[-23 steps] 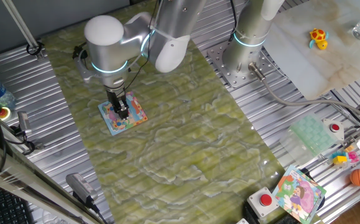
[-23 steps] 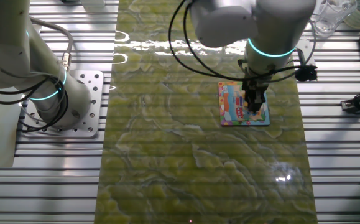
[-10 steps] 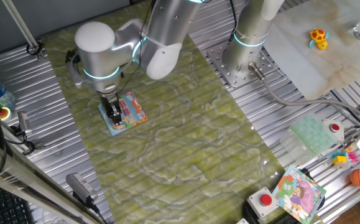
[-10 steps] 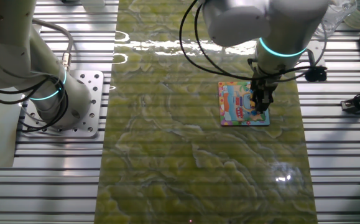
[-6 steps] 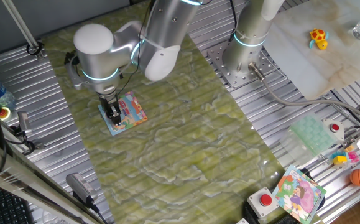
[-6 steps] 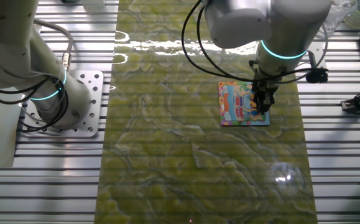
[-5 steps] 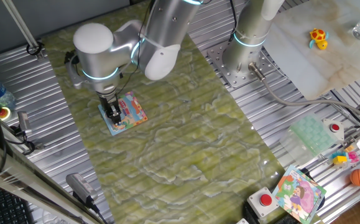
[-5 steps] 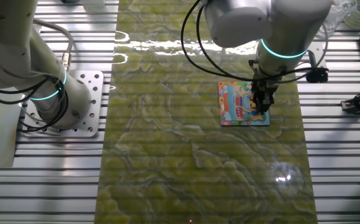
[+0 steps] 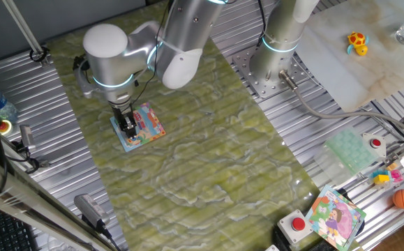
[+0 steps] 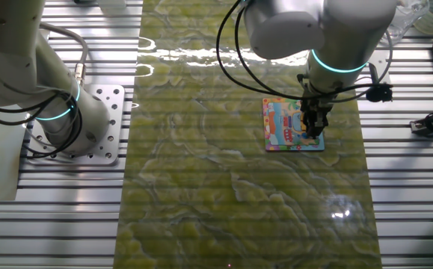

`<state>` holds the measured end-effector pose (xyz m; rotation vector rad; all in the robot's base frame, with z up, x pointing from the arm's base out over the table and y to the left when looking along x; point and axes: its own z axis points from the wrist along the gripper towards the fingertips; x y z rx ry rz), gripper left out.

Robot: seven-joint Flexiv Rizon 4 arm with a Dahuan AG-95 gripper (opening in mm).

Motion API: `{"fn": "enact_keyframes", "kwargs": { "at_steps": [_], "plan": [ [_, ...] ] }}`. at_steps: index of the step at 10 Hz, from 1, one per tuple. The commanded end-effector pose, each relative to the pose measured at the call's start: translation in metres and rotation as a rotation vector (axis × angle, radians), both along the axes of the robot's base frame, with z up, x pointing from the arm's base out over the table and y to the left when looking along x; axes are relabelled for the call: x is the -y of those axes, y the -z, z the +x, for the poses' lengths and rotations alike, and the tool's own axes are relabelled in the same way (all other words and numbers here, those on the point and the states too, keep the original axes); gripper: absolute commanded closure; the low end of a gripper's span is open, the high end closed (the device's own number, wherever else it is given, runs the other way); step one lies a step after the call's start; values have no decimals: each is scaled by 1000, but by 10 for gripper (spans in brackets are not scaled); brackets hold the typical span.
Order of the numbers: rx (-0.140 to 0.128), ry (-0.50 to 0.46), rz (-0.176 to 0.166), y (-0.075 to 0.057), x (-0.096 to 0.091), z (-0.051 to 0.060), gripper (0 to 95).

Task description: Assemble one piece of a puzzle

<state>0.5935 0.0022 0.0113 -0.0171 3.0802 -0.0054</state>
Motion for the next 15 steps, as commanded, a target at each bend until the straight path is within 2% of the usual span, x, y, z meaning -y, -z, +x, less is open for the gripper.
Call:
{"fn": "enact_keyframes", "kwargs": {
  "at_steps": [1,14,15],
  "plan": [
    [-2,2,-1,1,0,1,570],
    [0,-11,1,4,0,-1,570],
    [-1,-12,1,4,0,-1,380]
  ]
}}
